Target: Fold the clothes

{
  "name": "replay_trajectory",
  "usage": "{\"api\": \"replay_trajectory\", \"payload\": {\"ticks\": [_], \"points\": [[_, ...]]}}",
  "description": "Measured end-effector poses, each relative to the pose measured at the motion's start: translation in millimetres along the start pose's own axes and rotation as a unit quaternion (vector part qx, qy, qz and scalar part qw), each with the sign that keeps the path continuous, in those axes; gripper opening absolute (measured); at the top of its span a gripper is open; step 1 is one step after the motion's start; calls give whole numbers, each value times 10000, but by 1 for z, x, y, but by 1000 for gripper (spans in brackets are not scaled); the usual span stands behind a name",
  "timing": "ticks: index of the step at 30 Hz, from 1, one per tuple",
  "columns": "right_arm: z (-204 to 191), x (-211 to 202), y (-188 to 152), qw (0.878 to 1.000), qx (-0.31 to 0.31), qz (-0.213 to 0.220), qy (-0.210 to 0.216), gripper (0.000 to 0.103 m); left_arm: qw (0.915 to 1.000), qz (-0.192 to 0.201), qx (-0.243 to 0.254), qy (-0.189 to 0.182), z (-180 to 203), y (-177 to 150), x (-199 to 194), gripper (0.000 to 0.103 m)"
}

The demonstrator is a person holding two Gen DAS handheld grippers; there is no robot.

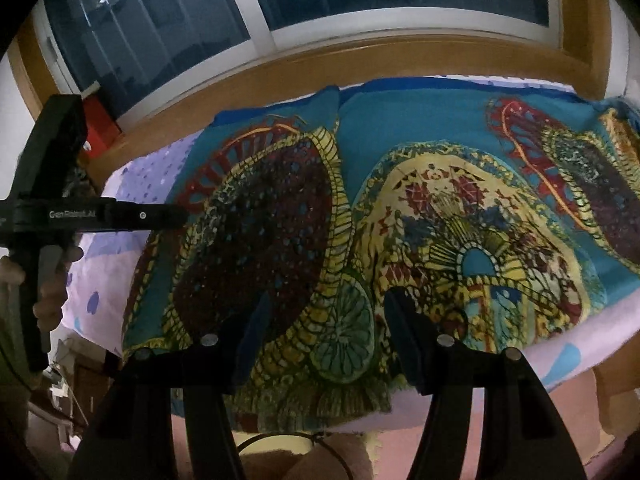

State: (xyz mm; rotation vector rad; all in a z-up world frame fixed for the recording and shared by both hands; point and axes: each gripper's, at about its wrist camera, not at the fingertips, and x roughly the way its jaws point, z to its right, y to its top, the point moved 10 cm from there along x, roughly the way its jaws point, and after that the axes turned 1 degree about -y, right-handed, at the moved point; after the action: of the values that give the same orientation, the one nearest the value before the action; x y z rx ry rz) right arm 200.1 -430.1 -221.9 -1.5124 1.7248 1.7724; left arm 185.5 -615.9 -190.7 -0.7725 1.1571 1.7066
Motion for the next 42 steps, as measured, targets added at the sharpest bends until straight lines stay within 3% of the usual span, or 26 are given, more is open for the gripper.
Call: {"api": "replay_trajectory", "payload": {"ticks": [3,10,17,19,23,30,36,38,40,42], "points": [[6,9,-2,9998,141,-68,-143,60,9998,-71,110,121,-7,6,5,31],[9,17,-4,9982,498,-145,-317,60,9983,-277,510,8,-10,20,12,31],[11,22,-13,9909,931,-107,-970,60,9905,-597,1208,-278,-31,40,22,31],[11,24,-16,9870,1056,-123,-1204,60,9864,-654,1486,-271,-40,44,23,31],[6,25,-15,9790,1287,-161,-1569,60,9678,-858,2318,-487,-51,48,24,31],[-1,33,-13,9678,1496,-305,-2001,60,9389,-754,3323,-493,-59,59,18,31],[0,38,-13,9626,1449,-305,-2269,59,9282,-723,3595,-625,-61,67,21,31],[1,36,-12,9600,1477,-239,-2368,44,9264,-774,3620,-693,-61,69,26,31],[4,32,-11,9560,1562,-187,-2478,6,9256,-774,3630,-742,-62,74,30,31],[8,27,-11,9515,1675,-144,-2576,3,9276,-746,3575,-788,-64,80,34,31]]}}
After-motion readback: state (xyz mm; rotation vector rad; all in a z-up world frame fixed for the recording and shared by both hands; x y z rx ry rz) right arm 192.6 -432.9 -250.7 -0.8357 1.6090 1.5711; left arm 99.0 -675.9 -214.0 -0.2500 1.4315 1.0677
